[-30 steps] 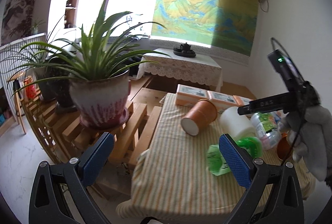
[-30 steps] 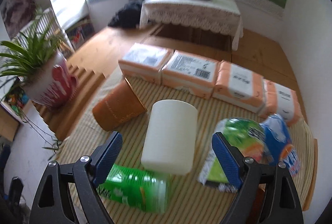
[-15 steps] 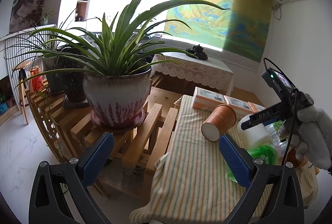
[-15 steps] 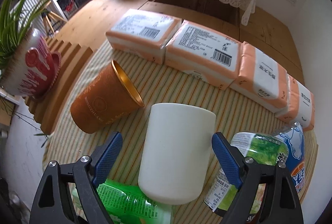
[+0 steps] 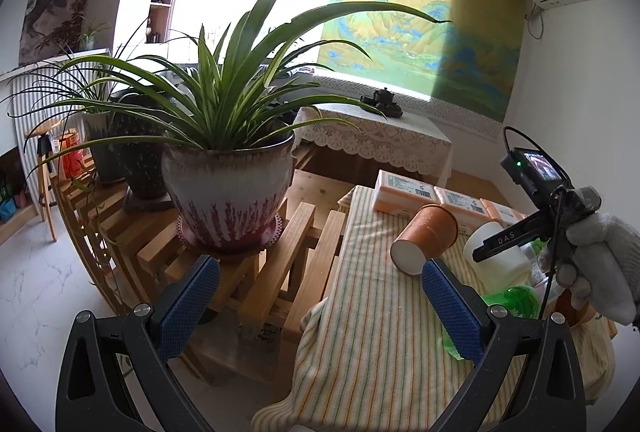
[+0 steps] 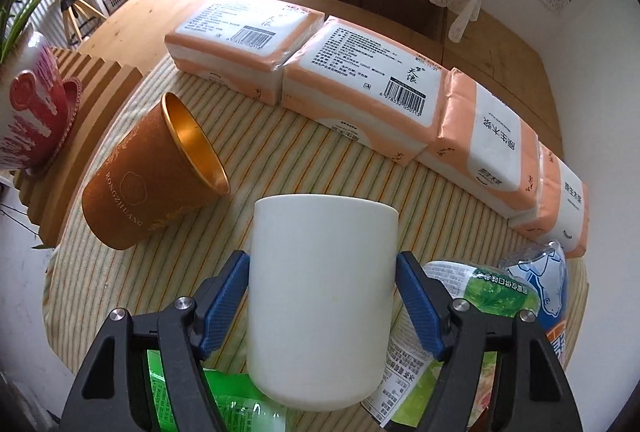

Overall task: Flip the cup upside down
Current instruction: 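Lift the white cup with the right gripper and rotate it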

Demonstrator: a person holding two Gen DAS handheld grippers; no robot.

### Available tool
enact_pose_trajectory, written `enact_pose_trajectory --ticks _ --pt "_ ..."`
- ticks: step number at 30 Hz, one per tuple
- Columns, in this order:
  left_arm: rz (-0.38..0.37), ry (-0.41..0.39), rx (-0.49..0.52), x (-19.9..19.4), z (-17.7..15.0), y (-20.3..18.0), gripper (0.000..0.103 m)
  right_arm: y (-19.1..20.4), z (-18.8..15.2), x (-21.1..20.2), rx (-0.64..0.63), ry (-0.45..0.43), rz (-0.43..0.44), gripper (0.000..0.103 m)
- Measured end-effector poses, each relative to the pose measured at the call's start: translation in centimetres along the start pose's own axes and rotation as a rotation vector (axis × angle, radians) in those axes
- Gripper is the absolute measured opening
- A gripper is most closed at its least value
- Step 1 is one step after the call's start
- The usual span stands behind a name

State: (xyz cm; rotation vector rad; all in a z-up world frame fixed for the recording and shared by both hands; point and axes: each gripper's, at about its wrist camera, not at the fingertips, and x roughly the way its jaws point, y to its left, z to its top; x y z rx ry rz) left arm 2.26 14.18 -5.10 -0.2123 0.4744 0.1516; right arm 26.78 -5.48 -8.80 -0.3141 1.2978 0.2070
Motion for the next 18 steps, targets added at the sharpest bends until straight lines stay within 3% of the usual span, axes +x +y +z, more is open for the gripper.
enact_pose_trajectory --ticks 7,18 --pt "-0.004 0.007 0.013 0.1 -0.1 -0.6 0.102 0.0 0.2 -1.9 -0.025 -0.075 -0.004 0.07" --pt "-0.011 -0.011 0.047 -1.4 0.1 -2.9 0.102 -0.3 -2.7 -10.8 -0.089 -0.303 0.045 0.069"
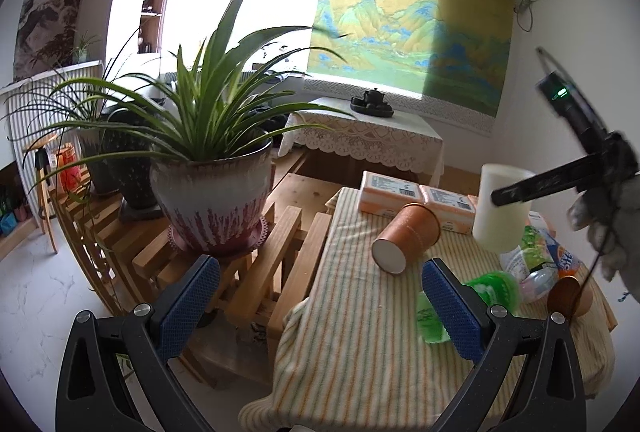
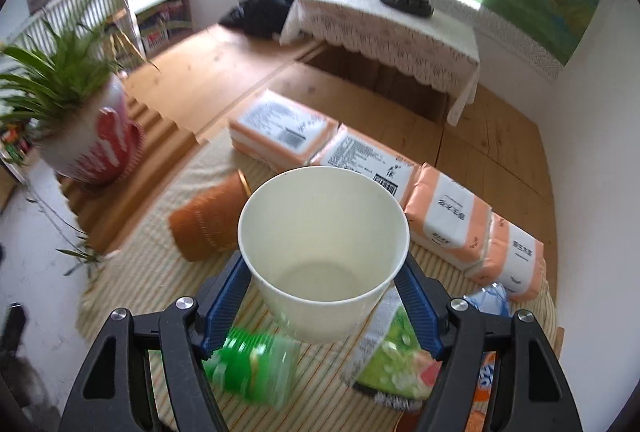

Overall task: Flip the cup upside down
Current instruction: 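Lift the white cup with the right gripper and rotate it, then lower the white cup onto the table and open the right gripper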

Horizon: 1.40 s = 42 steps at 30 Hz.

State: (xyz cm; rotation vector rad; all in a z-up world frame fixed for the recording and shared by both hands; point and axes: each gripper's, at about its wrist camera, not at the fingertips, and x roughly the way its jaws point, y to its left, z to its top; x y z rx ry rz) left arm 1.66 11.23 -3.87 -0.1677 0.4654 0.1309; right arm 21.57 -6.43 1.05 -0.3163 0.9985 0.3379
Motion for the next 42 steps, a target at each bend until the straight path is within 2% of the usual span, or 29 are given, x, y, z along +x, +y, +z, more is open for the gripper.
enact_pose_trajectory --ticks 6,11,15,18,20,28,29,32,37,42 --pt "-0.031 -0.016 0.041 -1.3 0.0 -2.4 0.102 -1.4 -4.6 -5.8 0.127 -0.127 0.104 0.069" --pt "-0.078 -0.019 0.068 -2.2 -0.3 -4.1 0.102 -2.1 -10.3 -7.9 0.279 -0.165 0.195 0.07" --pt "-0.116 -0.014 0.091 -2.8 -1.0 -5.3 0.102 -2.8 -13.8 -7.2 0.415 -0.17 0.246 0.07" --pt "-0.141 0.0 0.099 -3.1 -1.5 -5.8 0.102 -3.6 -16.6 -5.3 0.559 -0.158 0.341 0.07" --pt "-0.146 0.001 0.107 -3.4 -1.7 -6.0 0.102 -4.0 -18.2 -3.9 0.623 -0.148 0.37 0.07" --pt "-0.177 0.027 0.125 -3.4 -2.2 -7.2 0.102 -6.7 -22.8 -1.2 0.811 -0.156 0.471 0.07" --pt "-0.185 0.039 0.129 -3.1 -2.4 -7.6 0.102 -6.9 -22.9 -1.3 0.811 -0.158 0.47 0.07" --pt "-0.208 0.073 0.137 -2.6 -3.1 -8.8 0.102 -7.1 -23.1 -2.1 0.773 -0.181 0.392 0.074" --pt "-0.241 0.125 0.151 -1.8 -4.3 -11.2 0.102 -8.8 -23.9 -2.4 0.768 -0.167 0.309 0.075" --pt "-0.278 0.191 0.134 -1.1 -5.2 -13.8 0.102 -9.7 -24.7 -2.7 0.725 -0.168 0.267 0.075"
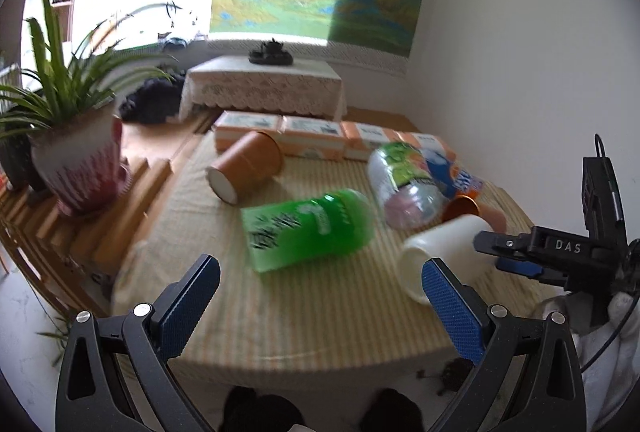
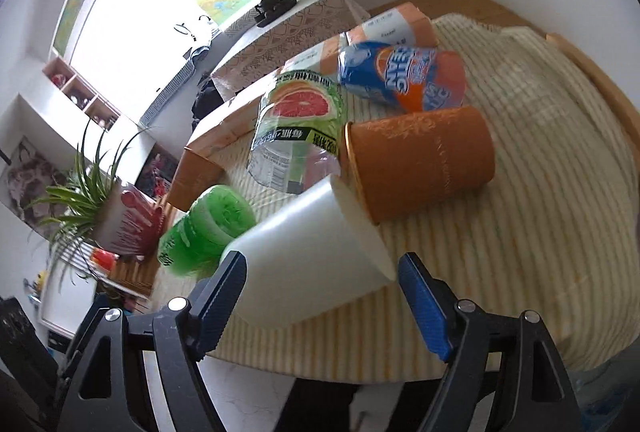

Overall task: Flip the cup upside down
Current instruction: 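Lower the white cup onto the table and open the right gripper, then reach the left gripper to the white cup and grasp its body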

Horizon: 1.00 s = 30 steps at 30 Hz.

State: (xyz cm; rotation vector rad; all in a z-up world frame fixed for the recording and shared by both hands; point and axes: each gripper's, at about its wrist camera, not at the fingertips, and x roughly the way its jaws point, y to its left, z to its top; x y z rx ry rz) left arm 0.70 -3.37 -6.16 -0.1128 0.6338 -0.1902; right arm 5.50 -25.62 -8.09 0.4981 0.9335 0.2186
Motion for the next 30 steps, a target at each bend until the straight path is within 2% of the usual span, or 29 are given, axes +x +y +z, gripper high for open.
enact_pose_trajectory --ticks 11,15,18,23,27,30 --pt "0.024 0.01 0.025 0.3 -0.1 -5.1 0.102 0.2 -0.4 -2.0 -0.15 -0.018 0.0 0.075" --pt "0.015 0.043 -0.017 0.5 0.1 -5.7 0.102 0.2 -1.0 -3.4 -0.217 -0.043 -0.034 0.075" --pt "-0.008 0.095 -0.089 1.3 0.1 -6.0 0.102 0.1 -1.8 -4.6 -0.284 -0.064 -0.077 0.075" --pt "-0.053 0.196 -0.288 3.3 -0.1 -5.4 0.102 -0.7 -3.0 -6.7 -0.367 -0.111 -0.155 0.075" --pt "-0.053 0.246 -0.401 4.6 -0.3 -5.8 0.102 -2.1 -3.3 -8.1 -0.38 -0.129 -0.175 0.075" --pt "-0.089 0.29 -0.526 5.7 -0.3 -5.9 0.102 -2.9 -3.6 -9.0 -0.401 -0.152 -0.205 0.075"
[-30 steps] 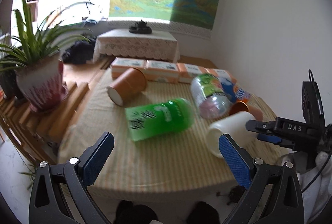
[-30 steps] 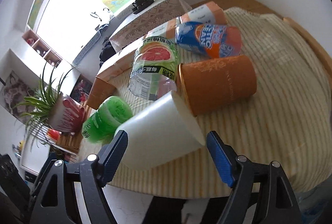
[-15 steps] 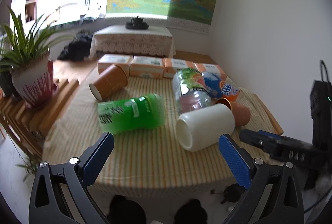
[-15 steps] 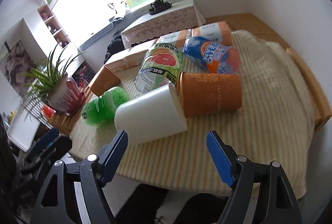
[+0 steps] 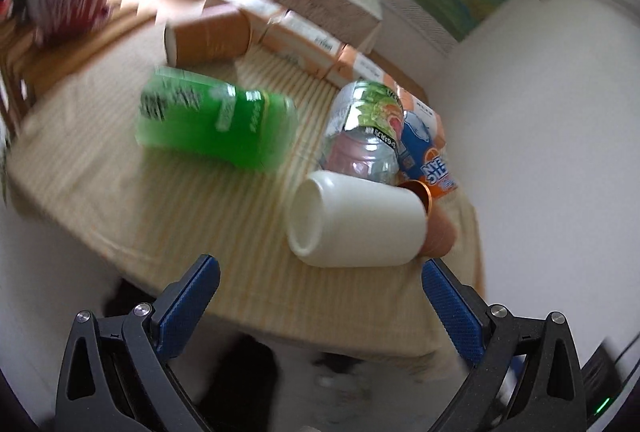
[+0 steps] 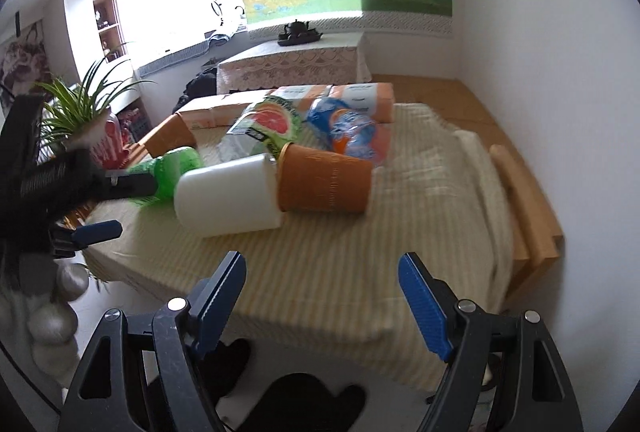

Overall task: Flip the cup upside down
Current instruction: 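Reach the left gripper to the white cup and grasp its body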

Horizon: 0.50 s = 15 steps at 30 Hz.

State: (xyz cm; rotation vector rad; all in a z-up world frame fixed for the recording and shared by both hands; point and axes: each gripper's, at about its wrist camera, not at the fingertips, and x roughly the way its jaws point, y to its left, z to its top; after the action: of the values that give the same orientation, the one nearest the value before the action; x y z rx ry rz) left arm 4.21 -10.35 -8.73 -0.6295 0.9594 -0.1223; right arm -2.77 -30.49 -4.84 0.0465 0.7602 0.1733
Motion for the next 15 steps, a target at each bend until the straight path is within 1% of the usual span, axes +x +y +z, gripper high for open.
enact_pose_trajectory --ticks 2,3,5,7,10,11,12,14,15 --pt "-0.028 0.045 -0.113 1.0 0.4 0.1 0.102 -0.7 -0.2 -0.4 0.0 0.003 0.01 0.075" --pt "-0.037 0.051 -0.177 1.3 0.4 0.4 0.102 -0.8 -0.3 -0.4 0.0 0.003 0.011 0.075" --pt "-0.046 0.033 -0.341 1.6 0.2 1.0 0.102 -1.3 -0.4 -0.7 -0.002 0.003 0.019 0.075" --pt "-0.044 0.0 -0.454 1.8 0.0 1.0 0.102 -1.6 -0.4 -1.0 -0.002 0.004 0.031 0.075" --pt "-0.035 -0.022 -0.541 2.8 0.0 0.5 0.102 -1.7 -0.4 -1.3 -0.008 0.003 0.034 0.075" --pt "-0.018 -0.034 -0.557 3.3 0.1 0.3 0.102 -1.9 -0.5 -1.5 -0.012 0.003 0.033 0.075" --pt "-0.004 -0.03 -0.569 3.7 0.2 0.2 0.102 -1.8 -0.5 -1.5 -0.013 0.004 0.032 0.075" --pt "-0.002 -0.005 -0.63 4.7 0.0 0.2 0.102 -2.2 -0.7 -2.0 -0.012 0.003 0.026 0.075" --pt "0.012 -0.014 -0.642 5.0 0.0 0.1 0.102 -2.5 -0.8 -2.2 -0.009 0.001 0.026 0.075"
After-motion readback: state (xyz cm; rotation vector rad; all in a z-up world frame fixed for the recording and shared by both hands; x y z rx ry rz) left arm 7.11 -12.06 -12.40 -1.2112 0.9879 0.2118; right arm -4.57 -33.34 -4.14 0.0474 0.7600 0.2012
